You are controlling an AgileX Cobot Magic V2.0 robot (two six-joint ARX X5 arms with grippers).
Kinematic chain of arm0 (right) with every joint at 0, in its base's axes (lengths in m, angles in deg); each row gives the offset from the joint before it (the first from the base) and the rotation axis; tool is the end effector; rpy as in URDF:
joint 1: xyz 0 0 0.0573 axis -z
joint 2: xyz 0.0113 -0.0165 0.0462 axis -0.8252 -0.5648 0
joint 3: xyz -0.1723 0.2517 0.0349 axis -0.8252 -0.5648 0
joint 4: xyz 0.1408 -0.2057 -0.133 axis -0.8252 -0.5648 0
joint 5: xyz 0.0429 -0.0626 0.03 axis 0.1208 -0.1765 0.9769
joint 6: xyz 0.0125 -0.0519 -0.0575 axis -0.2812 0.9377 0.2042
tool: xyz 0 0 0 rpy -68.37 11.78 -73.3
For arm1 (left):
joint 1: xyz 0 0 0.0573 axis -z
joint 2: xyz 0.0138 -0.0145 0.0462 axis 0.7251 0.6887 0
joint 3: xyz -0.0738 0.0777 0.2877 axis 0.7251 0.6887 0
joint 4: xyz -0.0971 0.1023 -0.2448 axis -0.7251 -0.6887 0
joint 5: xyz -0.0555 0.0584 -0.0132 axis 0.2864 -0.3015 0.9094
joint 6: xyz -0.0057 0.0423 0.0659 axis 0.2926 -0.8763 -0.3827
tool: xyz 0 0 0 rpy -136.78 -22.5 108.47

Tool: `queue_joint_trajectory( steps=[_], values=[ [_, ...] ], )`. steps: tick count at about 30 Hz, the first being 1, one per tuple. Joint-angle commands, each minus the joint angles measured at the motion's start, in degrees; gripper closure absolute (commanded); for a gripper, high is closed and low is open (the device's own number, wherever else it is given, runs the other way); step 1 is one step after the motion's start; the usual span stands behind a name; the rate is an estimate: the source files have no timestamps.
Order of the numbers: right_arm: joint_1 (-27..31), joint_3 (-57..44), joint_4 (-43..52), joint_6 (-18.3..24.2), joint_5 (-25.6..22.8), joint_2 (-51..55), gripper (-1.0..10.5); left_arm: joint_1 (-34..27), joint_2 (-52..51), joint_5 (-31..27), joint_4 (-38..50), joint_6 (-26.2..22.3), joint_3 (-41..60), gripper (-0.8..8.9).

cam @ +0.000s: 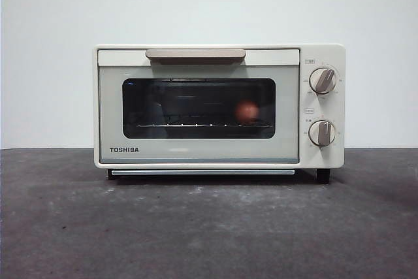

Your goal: Eggoven

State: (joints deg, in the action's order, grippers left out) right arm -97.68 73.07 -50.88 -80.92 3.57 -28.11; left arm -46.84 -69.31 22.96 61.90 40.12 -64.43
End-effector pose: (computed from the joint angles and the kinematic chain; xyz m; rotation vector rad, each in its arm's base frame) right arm 0.1297 0.0967 0.3194 0.1257 0.3510 0.4448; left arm 0.1175 0.0008 0.1518 -0.1231 0.1552 0.0172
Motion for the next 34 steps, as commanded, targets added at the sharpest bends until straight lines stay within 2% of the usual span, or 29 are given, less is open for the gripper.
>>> queue_joint_trajectory(
  steps=[1, 10, 13, 15, 20, 23, 29, 34],
  values=[
    [-0.50, 0.20, 0.61, 0.63, -0.26, -0.33, 9.4, -0.04, -0.07, 0.02, -0.31, 0.50, 1.53, 8.06],
    [-0.39, 0.20, 0.63, 1.03, -0.39, 0.00, 9.4, -0.04, -0.07, 0.00, -0.31, 0.50, 1.53, 8.06],
    [2.64, 0.04, 0.59, 1.77, -4.50, 2.34, 9.4, -0.04, -0.07, 0.02, -0.31, 0.50, 1.53, 8.06],
    [6.01, -0.02, 0.61, 1.79, -5.97, 3.26, 9.4, -0.04, -0.07, 0.02, -0.31, 0.50, 1.53, 8.06],
    [17.59, -1.16, 0.79, 1.84, -3.61, 6.21, 9.4, -0.04, -0.07, 0.02, -0.31, 0.50, 1.53, 8.06],
    [25.29, -3.52, 3.61, 3.41, -2.93, 8.92, 9.4, -0.04, -0.07, 0.00, -0.31, 0.50, 1.53, 8.06],
    [36.79, -13.75, 15.74, 6.95, 5.46, 16.04, 9.4, -0.04, -0.07, 0.02, -0.31, 0.50, 1.53, 8.06],
    [41.68, -23.69, 22.27, 7.87, 9.97, 22.67, 9.4, -0.04, -0.07, 0.02, -0.31, 0.50, 1.53, 8.06]
  ],
)
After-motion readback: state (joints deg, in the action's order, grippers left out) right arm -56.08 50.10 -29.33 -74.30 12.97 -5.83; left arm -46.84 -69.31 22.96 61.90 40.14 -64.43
